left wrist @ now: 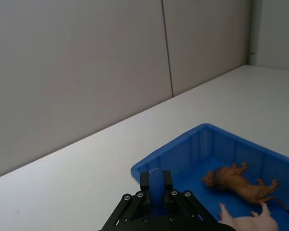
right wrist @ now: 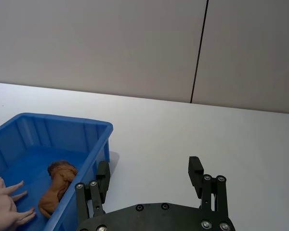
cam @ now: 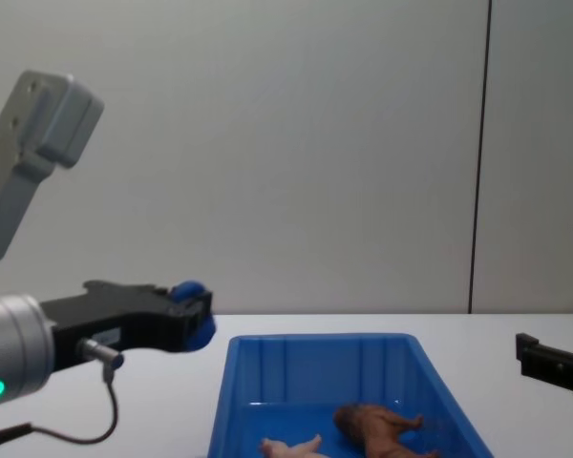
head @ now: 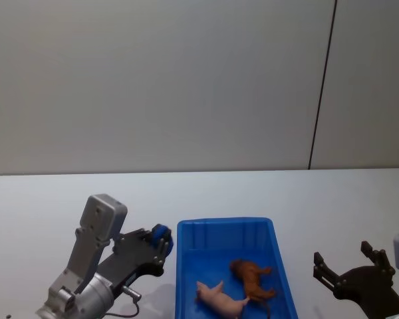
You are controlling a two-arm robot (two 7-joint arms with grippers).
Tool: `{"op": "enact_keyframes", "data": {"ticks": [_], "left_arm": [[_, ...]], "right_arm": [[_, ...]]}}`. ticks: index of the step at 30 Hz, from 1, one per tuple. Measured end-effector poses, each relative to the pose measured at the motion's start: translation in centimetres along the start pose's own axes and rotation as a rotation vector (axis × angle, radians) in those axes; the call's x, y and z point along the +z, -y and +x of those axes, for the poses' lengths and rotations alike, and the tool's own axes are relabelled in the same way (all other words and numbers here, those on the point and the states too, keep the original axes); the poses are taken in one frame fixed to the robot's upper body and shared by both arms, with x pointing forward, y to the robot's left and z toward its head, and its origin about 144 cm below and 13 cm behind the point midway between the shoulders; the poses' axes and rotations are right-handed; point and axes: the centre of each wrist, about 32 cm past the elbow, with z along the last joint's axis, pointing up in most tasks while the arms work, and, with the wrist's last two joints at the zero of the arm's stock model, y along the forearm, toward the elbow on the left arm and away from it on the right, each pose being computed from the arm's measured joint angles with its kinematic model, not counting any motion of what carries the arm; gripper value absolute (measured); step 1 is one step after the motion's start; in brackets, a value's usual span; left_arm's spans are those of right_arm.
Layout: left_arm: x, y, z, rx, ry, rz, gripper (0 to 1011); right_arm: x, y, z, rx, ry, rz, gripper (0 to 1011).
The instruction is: Pick up the two dolls from the table and place them into the box.
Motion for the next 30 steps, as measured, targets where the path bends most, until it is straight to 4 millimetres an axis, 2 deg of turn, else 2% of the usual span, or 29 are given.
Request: {"op": "enact_keyframes", "data": {"ticks": [5, 7, 14, 23, 24, 27, 28, 30], "left_arm": [[0.5, 0.8, -0.1, -0.070, 0.000, -0.038, 135], [0.7, 1.3, -0.2, -0.099, -0.004, -0.052, 170], [1.1, 2.5, -0.6, -0.186, -0.019, -0.087, 371], [1.5, 4.5, -1.3, -0.298, -0.043, -0.129, 670], [1.5, 4.7, -1.4, -0.310, -0.046, -0.133, 729], [1.6, 5.0, -1.5, -0.330, -0.050, -0.140, 782], [1.6, 5.1, -1.5, -0.335, -0.051, -0.142, 848], [1.6, 5.3, -1.6, -0.346, -0.054, -0.146, 882]], "right_arm": [[0.0, 0.0, 0.0, 0.000, 0.000, 0.000, 1001], [0.0, 0.0, 0.0, 0.000, 0.000, 0.000, 1001], [0.0, 0.0, 0.0, 0.000, 0.000, 0.000, 1001], [0.0, 0.0, 0.0, 0.000, 0.000, 0.000, 1001], [0.0, 0.0, 0.0, 0.000, 0.000, 0.000, 1001], [0.0, 0.0, 0.0, 0.000, 0.000, 0.000, 1001], [0.0, 0.0, 0.0, 0.000, 0.000, 0.000, 1001], [0.0, 0.0, 0.0, 0.000, 0.000, 0.000, 1001]]}}
